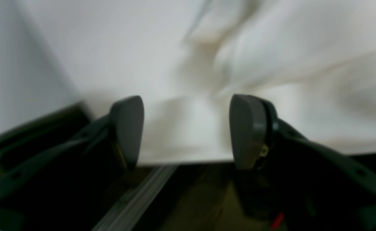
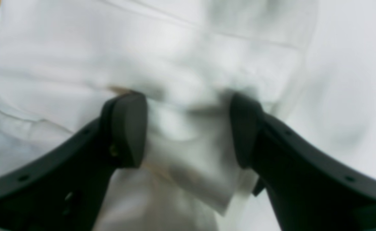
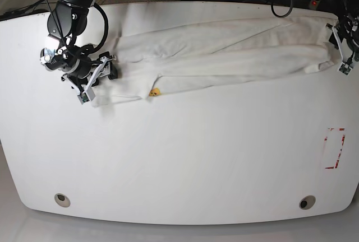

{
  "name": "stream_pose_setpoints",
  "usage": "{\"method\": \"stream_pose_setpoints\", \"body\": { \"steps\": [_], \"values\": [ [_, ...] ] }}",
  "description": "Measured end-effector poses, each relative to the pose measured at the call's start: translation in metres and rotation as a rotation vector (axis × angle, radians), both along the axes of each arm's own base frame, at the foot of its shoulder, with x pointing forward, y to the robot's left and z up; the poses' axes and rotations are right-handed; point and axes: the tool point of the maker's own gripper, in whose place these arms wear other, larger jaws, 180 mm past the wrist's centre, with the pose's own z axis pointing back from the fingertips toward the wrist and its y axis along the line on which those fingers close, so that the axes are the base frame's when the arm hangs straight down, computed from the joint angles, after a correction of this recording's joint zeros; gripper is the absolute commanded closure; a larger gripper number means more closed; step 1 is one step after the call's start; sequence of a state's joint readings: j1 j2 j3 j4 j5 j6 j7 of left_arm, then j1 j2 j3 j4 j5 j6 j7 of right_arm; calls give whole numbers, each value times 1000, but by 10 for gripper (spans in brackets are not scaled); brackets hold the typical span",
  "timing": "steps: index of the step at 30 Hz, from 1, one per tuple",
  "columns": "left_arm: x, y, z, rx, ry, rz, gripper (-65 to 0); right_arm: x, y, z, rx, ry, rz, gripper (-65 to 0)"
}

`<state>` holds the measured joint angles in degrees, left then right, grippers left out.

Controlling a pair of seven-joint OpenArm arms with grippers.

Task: Fold the T-shirt properly
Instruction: 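Lower the folded hem onto the shoulder edge and release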

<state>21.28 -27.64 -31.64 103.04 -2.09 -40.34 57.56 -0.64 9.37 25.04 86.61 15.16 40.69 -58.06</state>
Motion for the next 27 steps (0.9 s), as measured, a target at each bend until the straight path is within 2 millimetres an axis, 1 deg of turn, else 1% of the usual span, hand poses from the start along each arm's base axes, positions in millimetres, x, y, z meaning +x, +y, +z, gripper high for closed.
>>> {"method": "stream_pose_setpoints", "body": {
  "steps": [2,3,7,11,13,15,16,18,20,21,24,27],
  "values": [
    [-1,5,3,20,9,-6,-390,0,-1,0,-4,1,-3,-393],
    [-2,5,3,23,15,-13,-390,0,-2,-1,-10,4,-5,-393],
    [-2,-6,8,23,11,-57,-390,0,-3,-1,-14,5,-4,-393],
    [6,-12,24,55,-17,-75,-390,0,-3,-1,-13,4,-5,-393],
    [10,-24,28,9,-40,-90,-390,0,-3,-1,-13,5,-4,-393],
    [13,-37,27,-62,-56,-105,-390,0,-3,-1,-13,5,-4,-393],
    [17,-48,27,-123,-78,-117,-390,0,-3,-1,-12,4,-5,-393],
    [27,-60,31,-187,-113,-129,-390,0,-3,-1,-12,5,-4,-393],
    [44,-71,40,-245,-175,-129,-390,0,-3,-1,-13,5,-4,-393],
    [49,-73,43,-257,-190,-123,-390,0,-3,-1,-12,4,-5,-393],
    [58,-83,41,-290,-206,-86,-390,0,-2,0,-9,3,-5,-393],
    [63,-87,41,-306,-217,-80,-390,0,-2,0,-9,3,-5,-393]
  ]
}}
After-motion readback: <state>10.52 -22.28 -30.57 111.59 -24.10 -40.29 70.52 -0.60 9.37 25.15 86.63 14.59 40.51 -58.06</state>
